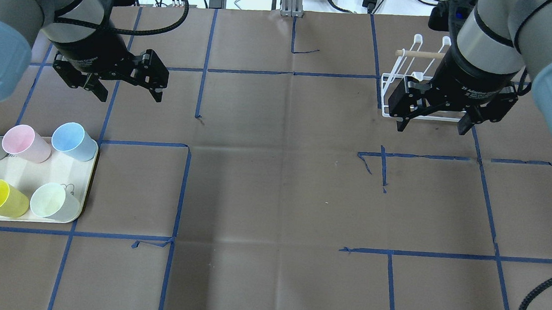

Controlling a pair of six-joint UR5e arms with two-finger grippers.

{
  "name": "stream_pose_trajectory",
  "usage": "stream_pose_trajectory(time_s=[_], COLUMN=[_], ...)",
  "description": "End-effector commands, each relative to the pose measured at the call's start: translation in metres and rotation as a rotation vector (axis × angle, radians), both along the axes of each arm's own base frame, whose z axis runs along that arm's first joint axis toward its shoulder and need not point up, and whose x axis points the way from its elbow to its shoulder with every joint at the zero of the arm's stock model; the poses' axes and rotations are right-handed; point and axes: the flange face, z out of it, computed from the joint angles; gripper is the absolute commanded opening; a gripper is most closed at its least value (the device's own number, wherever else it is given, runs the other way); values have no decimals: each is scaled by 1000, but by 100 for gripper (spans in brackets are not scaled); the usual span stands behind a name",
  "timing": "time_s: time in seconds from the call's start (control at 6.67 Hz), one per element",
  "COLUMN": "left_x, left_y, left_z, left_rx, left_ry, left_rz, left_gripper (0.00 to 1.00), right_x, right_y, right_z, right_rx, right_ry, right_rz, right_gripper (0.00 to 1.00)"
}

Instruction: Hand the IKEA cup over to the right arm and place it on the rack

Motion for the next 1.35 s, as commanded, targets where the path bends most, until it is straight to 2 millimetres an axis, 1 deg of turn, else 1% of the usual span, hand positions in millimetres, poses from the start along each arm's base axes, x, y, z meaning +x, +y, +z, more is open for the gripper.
stream_pose_trajectory(time_s=[0.0,0.15,0.3,0.45,0.6,0.75,0.9,1.05,1.2], left_x=[0,0,0,0,1,7,20,47,76], left_y=[1,0,1,2,3,3,0,-4,-4], left_z=[0,-1,-1,-1,0,0,0,0,-8], left_rx=[1,-1,-1,-2,-4,-2,-2,0,15], left_ry=[-2,-1,-1,2,0,-5,-10,-11,-11], left_rz=[-1,0,-3,6,-3,-4,-22,-10,-24], left_gripper=[100,100,100,100,100,100,100,100,100], right_x=[0,0,0,0,0,0,0,0,0], right_y=[0,-4,-7,-9,-10,-10,-10,-10,-10], right_z=[4,-3,-4,-10,-12,-11,-11,-11,-12], right_rx=[-9,5,6,19,23,22,22,20,22], right_ry=[-4,-2,-3,-6,-1,-1,-3,-3,-6], right_rz=[-3,-2,-2,-4,-2,-2,-2,-2,-2], right_gripper=[100,100,100,100,100,100,100,100,100])
